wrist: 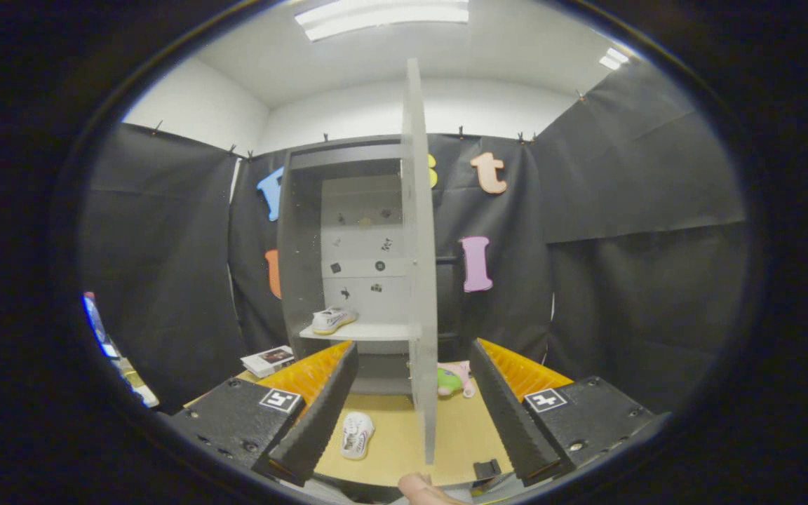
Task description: Open the shoe cabinet door, grab the shoes and put them into the shoe cabinet, then close the shoe cabinet door.
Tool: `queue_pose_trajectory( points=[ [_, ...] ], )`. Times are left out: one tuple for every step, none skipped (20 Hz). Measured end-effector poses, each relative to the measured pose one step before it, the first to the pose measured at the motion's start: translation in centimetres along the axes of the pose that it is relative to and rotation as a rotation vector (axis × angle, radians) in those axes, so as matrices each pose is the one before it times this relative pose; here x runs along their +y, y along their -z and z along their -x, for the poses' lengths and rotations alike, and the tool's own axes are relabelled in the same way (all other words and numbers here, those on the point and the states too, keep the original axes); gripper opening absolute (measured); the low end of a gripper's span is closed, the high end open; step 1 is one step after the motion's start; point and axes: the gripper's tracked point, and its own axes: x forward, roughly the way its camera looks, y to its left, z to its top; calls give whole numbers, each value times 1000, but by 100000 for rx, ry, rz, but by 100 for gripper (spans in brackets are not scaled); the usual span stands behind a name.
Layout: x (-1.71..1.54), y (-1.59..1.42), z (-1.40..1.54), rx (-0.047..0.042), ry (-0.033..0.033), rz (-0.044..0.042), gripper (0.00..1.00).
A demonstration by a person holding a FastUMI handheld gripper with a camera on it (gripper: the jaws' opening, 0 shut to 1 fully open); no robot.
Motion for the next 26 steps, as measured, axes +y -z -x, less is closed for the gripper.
queue_pose_trajectory(
  points=[
    [455, 372, -32, -240, -423, -977, 100],
    [737, 759, -61, 1620, -1470, -560, 100],
    [723, 664, 76, 1707, -2895, -330, 100],
    [970, 667, 277, 704, -3739, -1519, 100],
    [927, 359, -179, 16, -3099, -2409, 100],
    [455, 527, -196, 834, -1259, -1636, 100],
    [187, 553, -270, 618, -479, -2005, 100],
    [180, 693, -486, 259, 442, -1491, 100],
    [-186, 612, -482, 35, 1492, -1363, 100],
    [-151, 655, -519, 282, 1865, -1271, 100],
    [-255, 748, -537, 867, 2266, -1595, 100],
    [160, 1002, -655, 1323, 922, -1087, 100],
    [266, 994, -516, 2092, 75, -616, 100],
    [116, 1507, -819, 2587, -615, -80, 100],
    [189, 1307, -628, 3026, -508, -108, 100],
    [227, 1529, -1074, 3321, -927, 275, 100],
    [393, 1481, -960, 3610, -1035, 741, 100],
    [438, 2069, -1735, 3670, -871, 1126, 100],
    [277, 1585, -1322, 3602, -666, 970, 100],
    [470, 1510, -1471, 2990, -921, 793, 100],
    [411, 1501, -1350, 3564, -804, 310, 100],
    [581, 1340, -1432, 2913, -1170, 446, 100],
    [351, 1063, -1273, 2817, -642, 787, 100],
    [153, 1204, -1489, 2244, 161, 1017, 99],
    [10, 911, -1293, 1778, 882, 1042, 99],
    [73, 1035, -1606, 1971, 1385, 955, 99]
  ],
)
